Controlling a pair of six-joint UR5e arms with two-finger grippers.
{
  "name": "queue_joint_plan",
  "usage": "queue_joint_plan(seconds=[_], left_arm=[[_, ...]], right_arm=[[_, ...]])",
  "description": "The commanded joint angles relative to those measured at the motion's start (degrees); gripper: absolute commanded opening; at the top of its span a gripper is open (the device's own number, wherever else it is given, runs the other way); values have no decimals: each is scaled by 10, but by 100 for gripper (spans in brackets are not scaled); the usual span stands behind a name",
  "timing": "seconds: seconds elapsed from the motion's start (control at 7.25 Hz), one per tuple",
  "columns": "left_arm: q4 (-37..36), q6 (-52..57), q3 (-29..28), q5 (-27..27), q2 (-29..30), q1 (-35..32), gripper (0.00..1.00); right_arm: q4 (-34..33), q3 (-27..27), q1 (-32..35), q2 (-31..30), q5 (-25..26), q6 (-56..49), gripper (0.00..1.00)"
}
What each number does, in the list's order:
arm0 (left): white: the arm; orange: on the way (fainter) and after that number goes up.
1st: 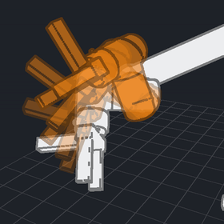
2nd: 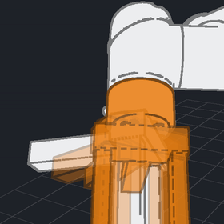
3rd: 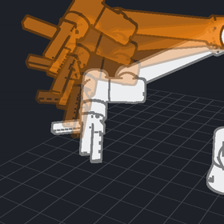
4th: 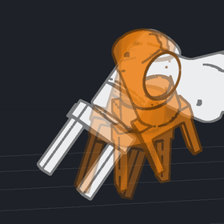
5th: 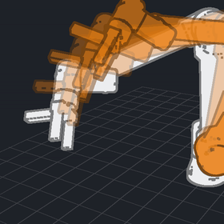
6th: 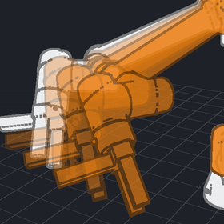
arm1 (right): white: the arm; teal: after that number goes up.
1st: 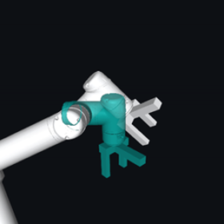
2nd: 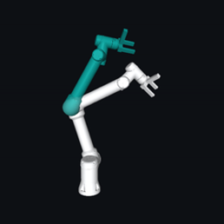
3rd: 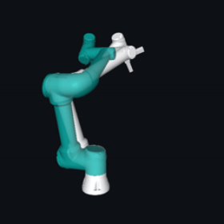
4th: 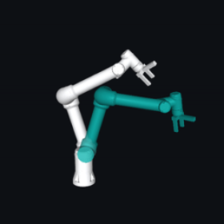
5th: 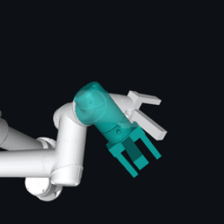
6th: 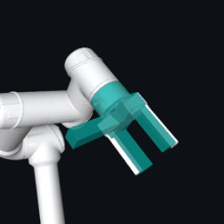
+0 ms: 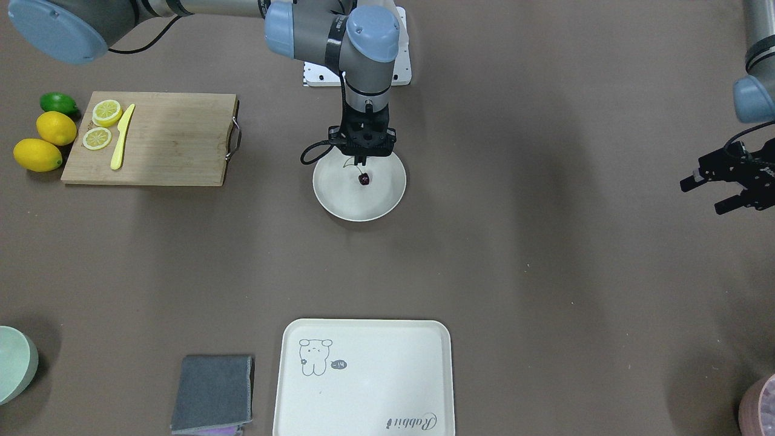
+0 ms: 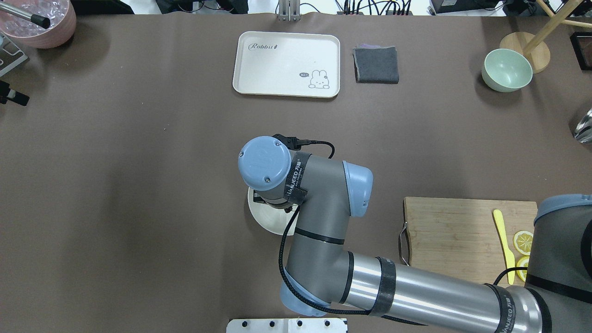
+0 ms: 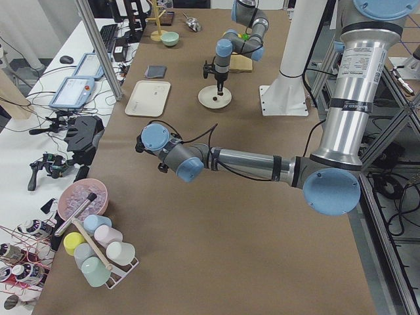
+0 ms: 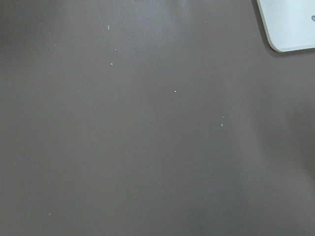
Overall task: Place red cherry on plate
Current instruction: 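Lower the cherries into the white bowl and open the right gripper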
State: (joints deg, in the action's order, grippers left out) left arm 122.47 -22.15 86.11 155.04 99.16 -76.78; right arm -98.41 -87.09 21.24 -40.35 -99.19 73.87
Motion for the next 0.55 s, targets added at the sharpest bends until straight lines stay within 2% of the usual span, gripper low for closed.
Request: queue_joint_plan(seconds=[0.0, 0.14, 0.28, 0.41], left_arm=[[0, 0, 1, 0, 0, 0, 98], [0, 0, 1, 0, 1, 1, 98], [0, -1, 0, 0, 1, 1, 98], [0, -1, 0, 0, 2, 1, 98]], right_arm=[[19, 17, 0, -1, 6, 0, 83], [20, 17, 0, 0, 8, 3, 99], [15, -3, 12, 1, 1, 3, 99], [3, -30, 32, -3, -28, 3, 100]])
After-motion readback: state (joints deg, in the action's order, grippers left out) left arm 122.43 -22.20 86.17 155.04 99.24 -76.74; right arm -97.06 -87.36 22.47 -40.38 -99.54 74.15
